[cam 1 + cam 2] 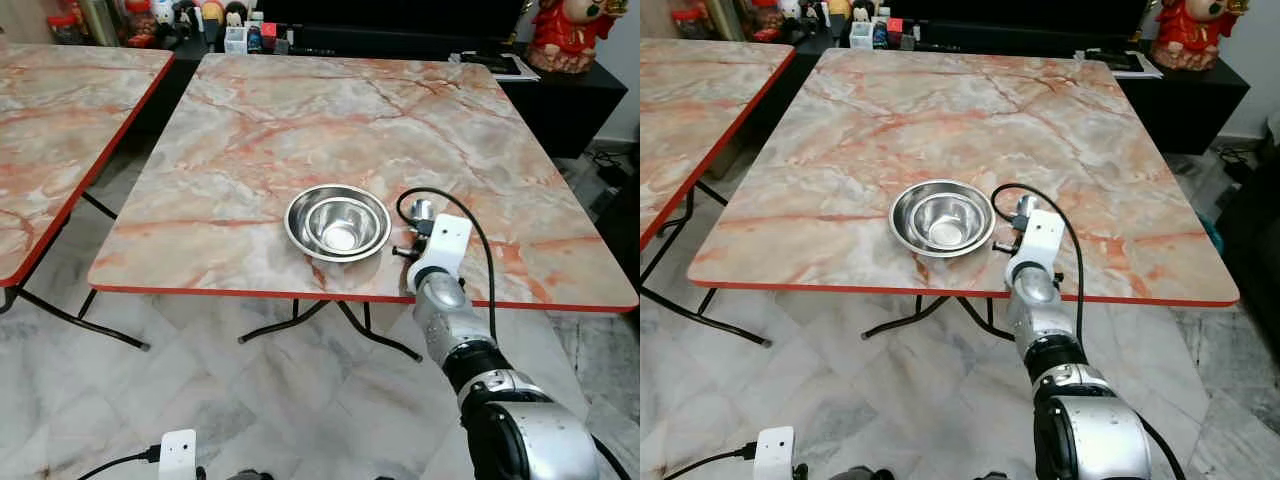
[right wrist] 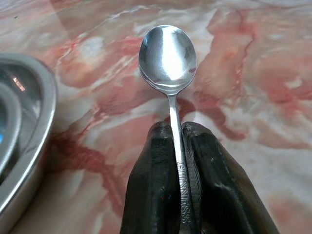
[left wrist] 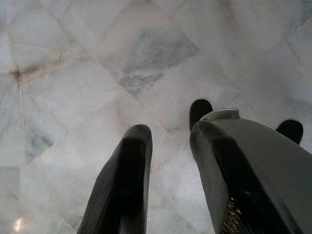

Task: Setting the table

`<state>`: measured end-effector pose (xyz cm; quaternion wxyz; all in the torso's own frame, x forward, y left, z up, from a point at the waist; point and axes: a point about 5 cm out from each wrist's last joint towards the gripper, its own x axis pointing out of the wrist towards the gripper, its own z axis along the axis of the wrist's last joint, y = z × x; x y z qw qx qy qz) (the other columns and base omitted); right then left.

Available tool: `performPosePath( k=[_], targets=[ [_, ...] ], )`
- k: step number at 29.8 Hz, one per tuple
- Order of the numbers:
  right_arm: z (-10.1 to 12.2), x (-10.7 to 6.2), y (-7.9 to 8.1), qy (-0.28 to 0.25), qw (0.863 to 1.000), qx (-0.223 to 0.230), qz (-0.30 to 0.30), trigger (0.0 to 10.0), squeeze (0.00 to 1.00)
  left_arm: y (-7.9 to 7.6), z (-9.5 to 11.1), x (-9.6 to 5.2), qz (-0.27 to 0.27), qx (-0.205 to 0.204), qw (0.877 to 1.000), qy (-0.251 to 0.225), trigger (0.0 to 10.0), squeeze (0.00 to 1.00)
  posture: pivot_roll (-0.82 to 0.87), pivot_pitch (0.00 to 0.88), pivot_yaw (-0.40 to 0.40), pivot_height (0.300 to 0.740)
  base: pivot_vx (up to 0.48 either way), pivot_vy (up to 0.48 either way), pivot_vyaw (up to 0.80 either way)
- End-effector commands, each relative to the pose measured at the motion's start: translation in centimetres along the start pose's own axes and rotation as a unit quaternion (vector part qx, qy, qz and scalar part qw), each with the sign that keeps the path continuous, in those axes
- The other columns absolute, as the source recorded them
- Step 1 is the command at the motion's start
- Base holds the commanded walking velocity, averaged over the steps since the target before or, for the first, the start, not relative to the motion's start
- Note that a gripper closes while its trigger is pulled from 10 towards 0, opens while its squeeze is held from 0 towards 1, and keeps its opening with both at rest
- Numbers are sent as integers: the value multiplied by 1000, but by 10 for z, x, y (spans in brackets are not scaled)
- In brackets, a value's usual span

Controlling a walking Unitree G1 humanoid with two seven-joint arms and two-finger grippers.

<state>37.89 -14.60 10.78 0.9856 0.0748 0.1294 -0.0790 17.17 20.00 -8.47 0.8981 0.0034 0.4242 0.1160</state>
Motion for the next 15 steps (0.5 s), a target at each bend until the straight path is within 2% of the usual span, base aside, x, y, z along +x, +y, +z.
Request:
performPosePath(
  k=[1, 15],
  targets=[
    [4, 1, 2, -4, 1000, -6, 7, 10000, 0, 0, -11, -3, 2, -2, 1000, 19, 10000, 0, 77, 107, -69, 715, 0, 0, 0],
    [10, 4, 7, -10, 998, -36, 45, 10000, 0, 0, -13, -3, 6, -7, 1000, 18, 10000, 0, 88, 119, -81, 715, 0, 0, 0]
  ],
)
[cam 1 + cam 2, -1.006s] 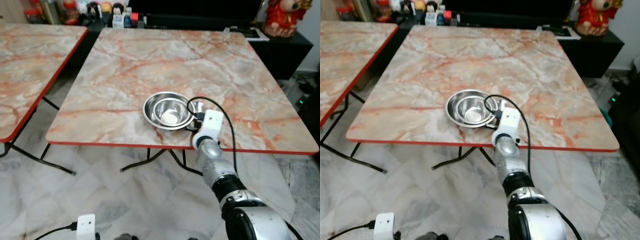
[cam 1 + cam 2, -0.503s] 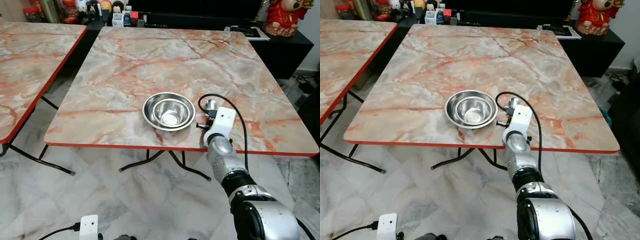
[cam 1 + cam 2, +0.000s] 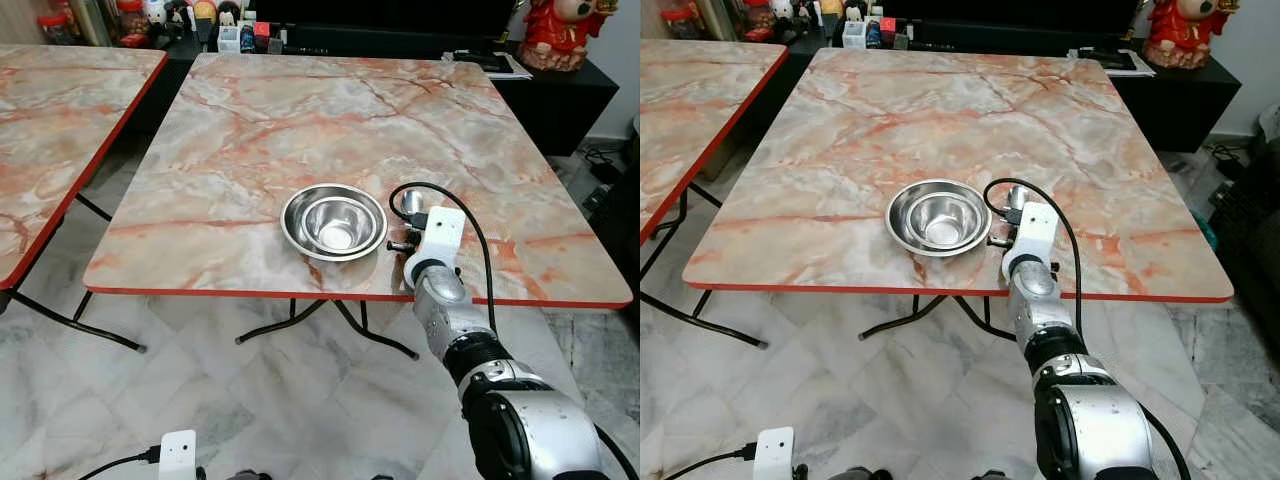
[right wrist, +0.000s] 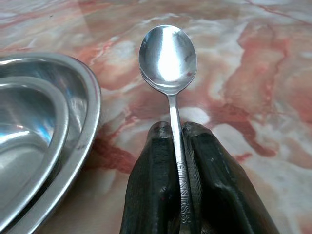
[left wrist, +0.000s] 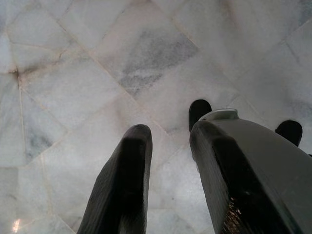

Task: Setting the table

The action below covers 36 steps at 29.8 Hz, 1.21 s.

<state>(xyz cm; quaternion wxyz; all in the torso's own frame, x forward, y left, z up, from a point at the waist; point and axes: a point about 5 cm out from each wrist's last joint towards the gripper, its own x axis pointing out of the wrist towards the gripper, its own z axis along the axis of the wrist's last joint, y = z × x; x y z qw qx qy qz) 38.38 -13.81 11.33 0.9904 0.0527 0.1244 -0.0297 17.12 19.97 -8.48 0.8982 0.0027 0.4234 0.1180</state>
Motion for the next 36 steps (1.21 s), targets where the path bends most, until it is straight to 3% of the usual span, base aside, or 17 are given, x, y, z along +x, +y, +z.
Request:
performPosePath(
  k=[1, 18, 36],
  targets=[
    [6, 2, -3, -6, 1000, -9, -2, 10000, 0, 1, -13, -3, 5, -5, 1000, 19, 10000, 0, 90, 119, -81, 715, 0, 0, 0],
    [11, 3, -3, -12, 1000, -9, -2, 10000, 0, 6, -10, -3, 12, -4, 1000, 10, 10000, 0, 100, 127, -73, 715, 0, 0, 0],
    [15, 4, -6, -20, 1000, -10, -7, 10000, 0, 5, -7, -2, 8, -3, 1000, 6, 10000, 0, 97, 120, -72, 715, 307, 0, 0]
  ],
)
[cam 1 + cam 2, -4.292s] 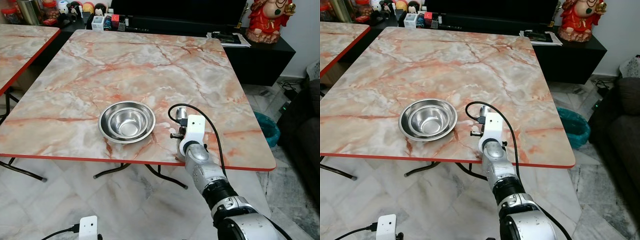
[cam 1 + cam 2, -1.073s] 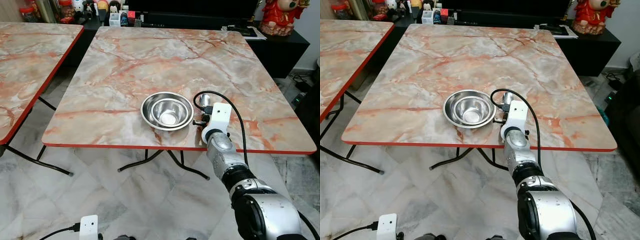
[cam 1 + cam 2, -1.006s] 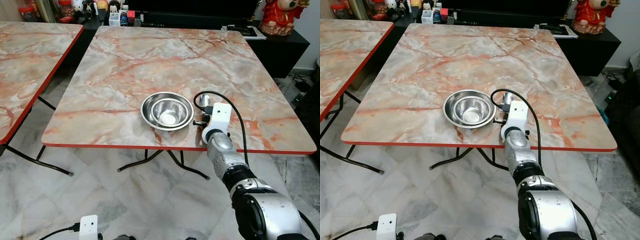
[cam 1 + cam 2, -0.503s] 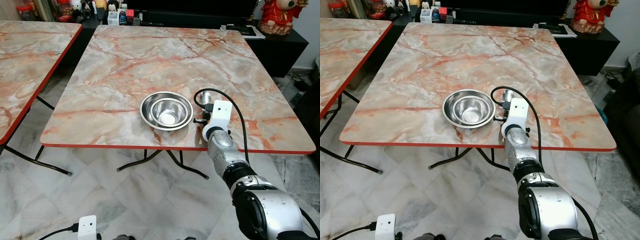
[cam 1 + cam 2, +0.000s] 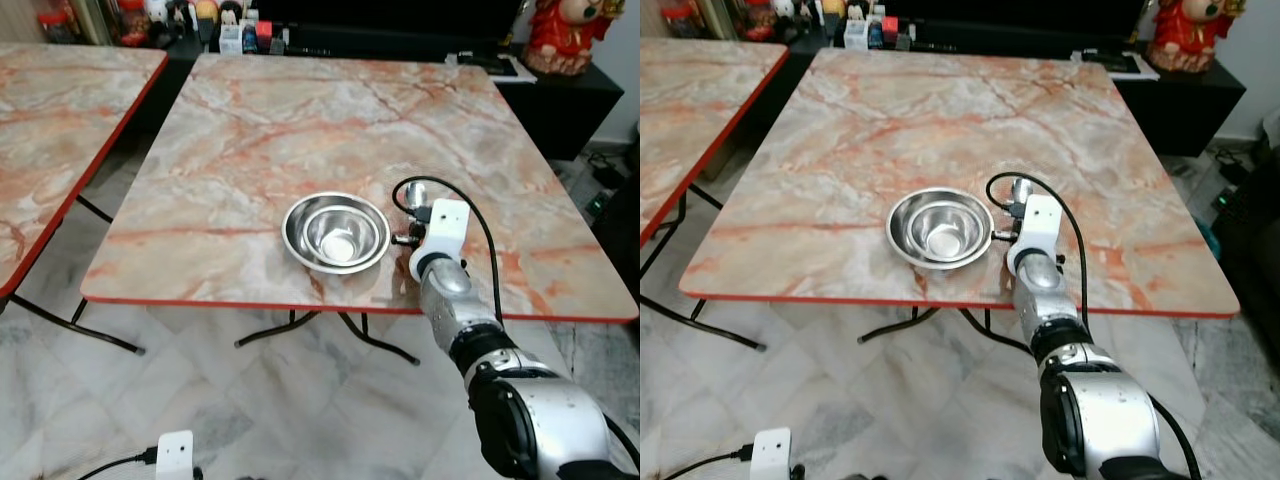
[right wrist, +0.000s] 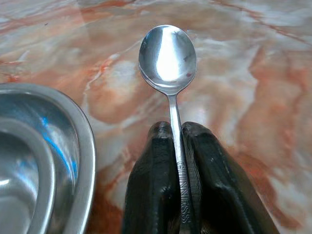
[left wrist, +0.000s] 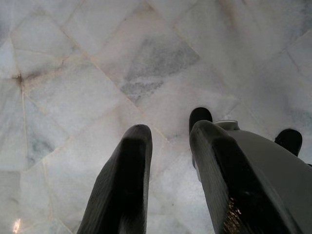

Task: Setting the table

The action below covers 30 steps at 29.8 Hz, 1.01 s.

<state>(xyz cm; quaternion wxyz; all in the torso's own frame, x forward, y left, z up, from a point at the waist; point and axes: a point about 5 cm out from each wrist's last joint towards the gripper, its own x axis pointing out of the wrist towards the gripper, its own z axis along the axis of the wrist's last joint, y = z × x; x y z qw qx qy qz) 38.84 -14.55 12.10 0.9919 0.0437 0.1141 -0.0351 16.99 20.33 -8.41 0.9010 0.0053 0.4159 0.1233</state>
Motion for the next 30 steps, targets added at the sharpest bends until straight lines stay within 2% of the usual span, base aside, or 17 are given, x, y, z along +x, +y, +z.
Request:
performPosePath(
  k=[1, 6, 18, 30],
  targets=[
    [6, 1, 1, -10, 1000, -2, -1, 10000, 0, 1, -7, -2, 2, -2, 1000, 15, 10000, 0, 97, 120, -72, 715, 326, 0, 0],
    [5, 1, 0, -10, 1000, 0, -3, 10000, 0, 1, -7, -1, 2, 1, 1000, 14, 10000, 0, 95, 116, -67, 715, 247, 0, 0],
    [2, 0, -1, -6, 1000, 2, -7, 10000, 0, 1, -6, -1, 0, 0, 1000, 12, 10000, 0, 95, 115, -67, 715, 0, 0, 0],
    [1, 0, -1, -4, 1000, 3, -8, 10000, 0, 0, -7, -2, -2, 0, 1000, 13, 10000, 0, 94, 115, -68, 715, 281, 0, 0]
  ],
)
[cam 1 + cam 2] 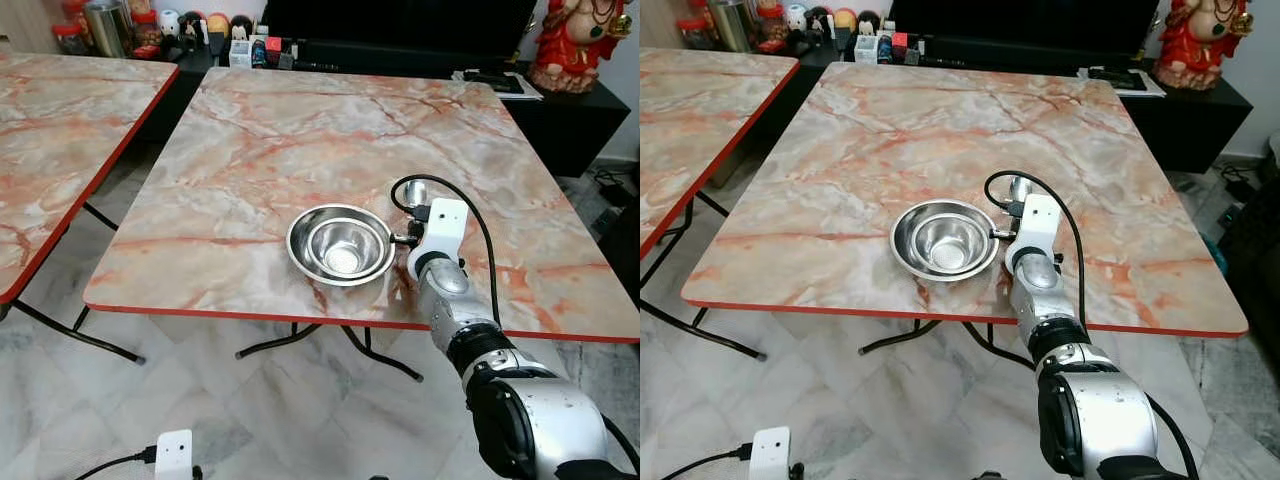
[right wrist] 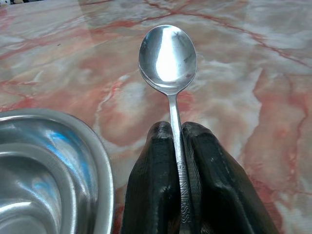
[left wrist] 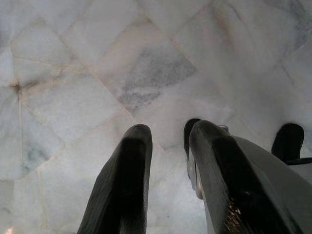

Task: Setting the table

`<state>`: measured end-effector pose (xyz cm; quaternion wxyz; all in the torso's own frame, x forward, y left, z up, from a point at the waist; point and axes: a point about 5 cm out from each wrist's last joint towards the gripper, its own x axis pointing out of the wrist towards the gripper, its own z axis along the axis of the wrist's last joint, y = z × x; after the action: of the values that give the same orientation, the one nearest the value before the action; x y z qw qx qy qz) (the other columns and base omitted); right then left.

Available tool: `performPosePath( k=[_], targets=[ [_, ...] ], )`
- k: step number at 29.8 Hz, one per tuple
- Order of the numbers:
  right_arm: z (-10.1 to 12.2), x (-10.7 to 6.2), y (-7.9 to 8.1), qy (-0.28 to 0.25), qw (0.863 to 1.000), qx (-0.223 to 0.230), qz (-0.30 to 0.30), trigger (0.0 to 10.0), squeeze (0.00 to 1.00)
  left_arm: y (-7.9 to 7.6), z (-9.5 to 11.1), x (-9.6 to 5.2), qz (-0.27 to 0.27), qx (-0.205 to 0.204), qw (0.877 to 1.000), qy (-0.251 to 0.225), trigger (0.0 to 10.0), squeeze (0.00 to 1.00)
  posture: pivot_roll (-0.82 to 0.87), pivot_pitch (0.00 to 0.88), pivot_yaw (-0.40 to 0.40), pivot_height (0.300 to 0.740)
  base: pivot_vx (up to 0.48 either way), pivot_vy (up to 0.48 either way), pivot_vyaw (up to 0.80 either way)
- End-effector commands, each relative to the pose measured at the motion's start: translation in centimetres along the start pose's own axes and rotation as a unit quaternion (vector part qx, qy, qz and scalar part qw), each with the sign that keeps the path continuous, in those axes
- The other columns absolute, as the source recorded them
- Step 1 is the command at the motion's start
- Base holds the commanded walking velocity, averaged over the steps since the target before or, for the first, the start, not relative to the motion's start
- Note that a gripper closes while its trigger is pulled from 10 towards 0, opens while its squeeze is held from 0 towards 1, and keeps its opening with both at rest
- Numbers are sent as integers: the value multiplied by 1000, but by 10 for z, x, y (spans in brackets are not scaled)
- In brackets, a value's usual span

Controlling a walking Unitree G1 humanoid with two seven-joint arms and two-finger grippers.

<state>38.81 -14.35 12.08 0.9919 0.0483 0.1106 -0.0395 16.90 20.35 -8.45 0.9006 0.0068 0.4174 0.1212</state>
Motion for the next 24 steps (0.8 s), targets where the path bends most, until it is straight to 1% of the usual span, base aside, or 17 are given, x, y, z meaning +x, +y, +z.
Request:
performPosePath(
  k=[1, 4, 24],
  targets=[
    [1, 0, -3, -1, 1000, -2, -4, 10000, 0, -1, -6, -1, -1, -2, 1000, 11, 10000, 0, 94, 115, -68, 715, 307, 0, 0],
    [2, 1, -3, -1, 1000, -2, -7, 10000, 0, -1, -5, -1, -1, -1, 1000, 11, 10000, 0, 93, 116, -68, 715, 300, 0, 0],
    [-3, 0, -6, 7, 1000, -1, -17, 10000, 0, -3, -6, -1, -6, -5, 1000, 15, 10000, 0, 92, 118, -72, 715, 0, 0, 0]
  ],
)
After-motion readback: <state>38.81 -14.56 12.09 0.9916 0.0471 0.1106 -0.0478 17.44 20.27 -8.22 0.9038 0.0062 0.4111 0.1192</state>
